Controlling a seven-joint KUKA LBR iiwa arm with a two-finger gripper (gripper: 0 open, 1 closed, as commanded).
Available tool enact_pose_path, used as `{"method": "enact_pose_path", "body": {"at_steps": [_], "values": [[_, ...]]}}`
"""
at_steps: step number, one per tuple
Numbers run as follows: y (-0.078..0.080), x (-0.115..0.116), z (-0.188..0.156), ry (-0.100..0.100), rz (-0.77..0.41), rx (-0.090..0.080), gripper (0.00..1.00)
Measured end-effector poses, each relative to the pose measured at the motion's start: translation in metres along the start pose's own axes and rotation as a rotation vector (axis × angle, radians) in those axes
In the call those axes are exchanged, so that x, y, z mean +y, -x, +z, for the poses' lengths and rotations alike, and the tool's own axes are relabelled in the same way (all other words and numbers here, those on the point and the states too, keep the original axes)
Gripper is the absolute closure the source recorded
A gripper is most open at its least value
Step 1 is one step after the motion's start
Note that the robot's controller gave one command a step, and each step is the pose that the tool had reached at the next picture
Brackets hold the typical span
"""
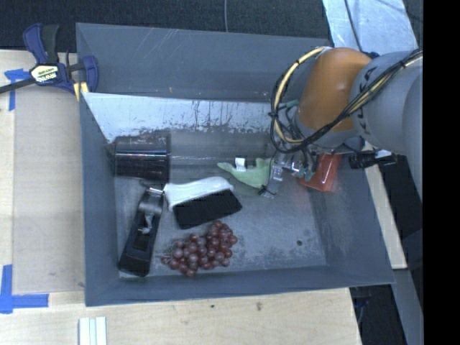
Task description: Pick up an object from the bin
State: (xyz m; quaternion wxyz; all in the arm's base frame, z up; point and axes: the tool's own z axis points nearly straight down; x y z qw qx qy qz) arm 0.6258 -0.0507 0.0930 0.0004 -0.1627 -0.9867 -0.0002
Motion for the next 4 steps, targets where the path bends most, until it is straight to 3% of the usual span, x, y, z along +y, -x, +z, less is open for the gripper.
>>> {"method": "enact_pose_path", "body": {"at_steps": [1, 2, 4], "values": [[-0.008, 0.004, -0.005, -0.002, -0.052, 0.007, 0.0], [0.0, 0.002, 0.02, 0.001, 0.059, -0.005, 1.0], [-0.001, 0.001, 0.017, 0.001, 0.059, -0.004, 1.0]]}}
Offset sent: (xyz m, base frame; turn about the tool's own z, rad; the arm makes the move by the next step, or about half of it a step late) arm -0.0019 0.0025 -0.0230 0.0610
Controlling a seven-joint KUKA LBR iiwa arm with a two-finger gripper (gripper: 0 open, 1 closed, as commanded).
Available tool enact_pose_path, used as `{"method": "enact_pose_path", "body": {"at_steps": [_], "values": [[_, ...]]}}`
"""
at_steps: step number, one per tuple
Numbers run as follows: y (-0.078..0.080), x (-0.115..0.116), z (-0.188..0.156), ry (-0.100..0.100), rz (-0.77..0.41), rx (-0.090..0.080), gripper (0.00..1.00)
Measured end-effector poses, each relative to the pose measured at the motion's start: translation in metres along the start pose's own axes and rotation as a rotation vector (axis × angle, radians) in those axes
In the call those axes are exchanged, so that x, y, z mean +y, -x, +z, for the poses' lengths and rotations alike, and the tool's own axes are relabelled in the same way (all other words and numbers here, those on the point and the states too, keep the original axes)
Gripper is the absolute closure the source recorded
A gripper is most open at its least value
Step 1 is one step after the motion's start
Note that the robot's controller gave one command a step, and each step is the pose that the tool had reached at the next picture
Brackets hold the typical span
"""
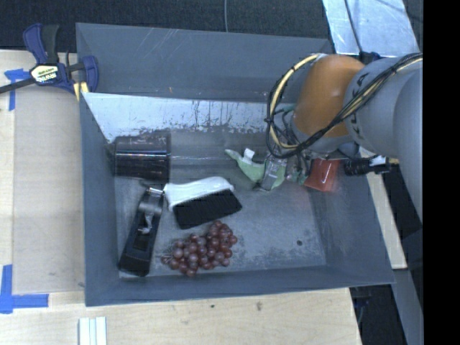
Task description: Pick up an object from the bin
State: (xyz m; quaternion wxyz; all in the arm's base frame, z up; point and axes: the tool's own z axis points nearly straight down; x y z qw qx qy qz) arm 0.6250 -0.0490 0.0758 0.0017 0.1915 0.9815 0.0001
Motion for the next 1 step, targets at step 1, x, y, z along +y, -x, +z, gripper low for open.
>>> {"method": "enact_pose_path", "body": {"at_steps": [1], "values": [[-0.0018, -0.0007, -0.0191, -0.001, 0.0, 0.007, 1.0]]}}
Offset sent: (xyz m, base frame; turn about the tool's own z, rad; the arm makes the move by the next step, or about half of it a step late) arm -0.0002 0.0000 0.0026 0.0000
